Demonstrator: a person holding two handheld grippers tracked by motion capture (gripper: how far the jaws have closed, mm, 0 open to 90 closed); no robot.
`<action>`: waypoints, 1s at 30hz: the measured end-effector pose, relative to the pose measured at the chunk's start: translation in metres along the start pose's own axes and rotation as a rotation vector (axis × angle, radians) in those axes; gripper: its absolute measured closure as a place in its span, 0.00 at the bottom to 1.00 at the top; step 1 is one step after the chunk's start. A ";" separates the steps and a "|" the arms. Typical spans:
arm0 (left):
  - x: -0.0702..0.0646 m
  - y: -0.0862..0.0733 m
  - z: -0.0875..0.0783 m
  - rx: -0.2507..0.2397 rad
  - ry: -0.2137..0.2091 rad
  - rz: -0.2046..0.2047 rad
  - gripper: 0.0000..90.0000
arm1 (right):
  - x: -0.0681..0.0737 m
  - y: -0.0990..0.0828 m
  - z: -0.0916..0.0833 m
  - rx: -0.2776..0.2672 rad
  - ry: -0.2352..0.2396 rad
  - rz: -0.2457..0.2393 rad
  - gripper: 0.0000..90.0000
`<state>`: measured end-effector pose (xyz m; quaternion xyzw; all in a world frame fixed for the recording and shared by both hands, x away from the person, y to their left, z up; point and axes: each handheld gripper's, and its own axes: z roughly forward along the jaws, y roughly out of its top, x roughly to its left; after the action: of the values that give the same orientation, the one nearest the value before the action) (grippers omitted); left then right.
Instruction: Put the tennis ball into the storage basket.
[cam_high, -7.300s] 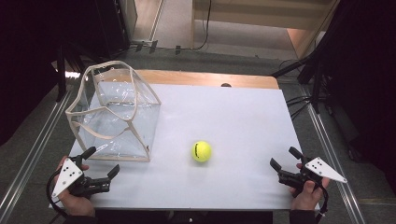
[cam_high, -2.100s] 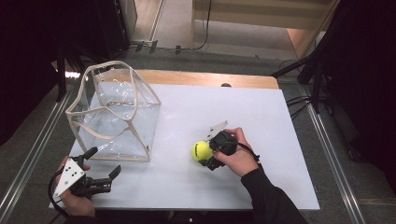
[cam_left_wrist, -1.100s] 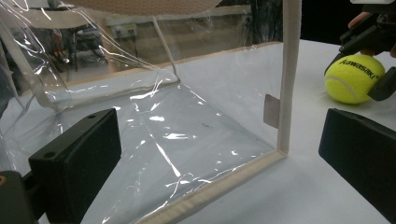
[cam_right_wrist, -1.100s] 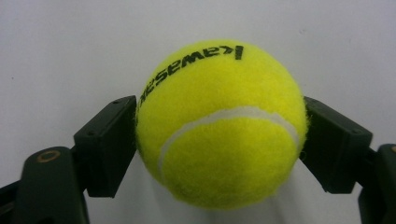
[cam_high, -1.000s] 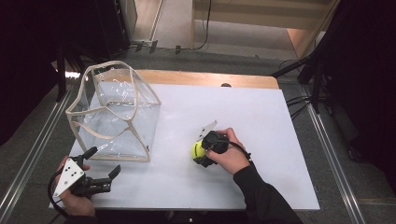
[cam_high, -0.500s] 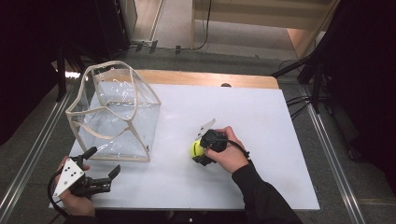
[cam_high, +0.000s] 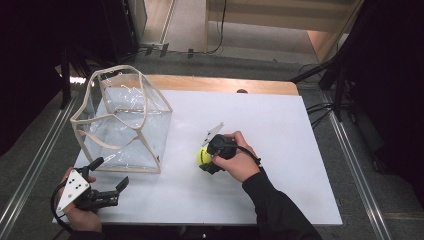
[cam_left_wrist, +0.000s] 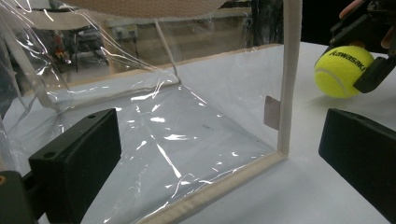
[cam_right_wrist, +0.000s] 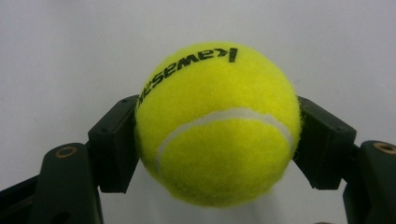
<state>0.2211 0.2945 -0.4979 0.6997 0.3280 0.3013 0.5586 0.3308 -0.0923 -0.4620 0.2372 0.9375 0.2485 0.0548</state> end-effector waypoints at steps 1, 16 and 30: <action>0.000 0.000 0.000 0.000 -0.003 0.004 0.00 | 0.000 0.001 0.000 0.007 -0.001 0.004 0.27; 0.000 0.000 0.000 0.002 -0.005 0.004 0.00 | 0.009 0.027 0.013 -0.022 0.048 -0.012 0.27; 0.000 0.000 0.000 0.009 -0.008 0.004 0.00 | 0.017 0.047 0.024 -0.018 0.078 -0.027 0.27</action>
<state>0.2213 0.2944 -0.4978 0.7042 0.3255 0.2982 0.5561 0.3404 -0.0380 -0.4596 0.2141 0.9398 0.2652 0.0238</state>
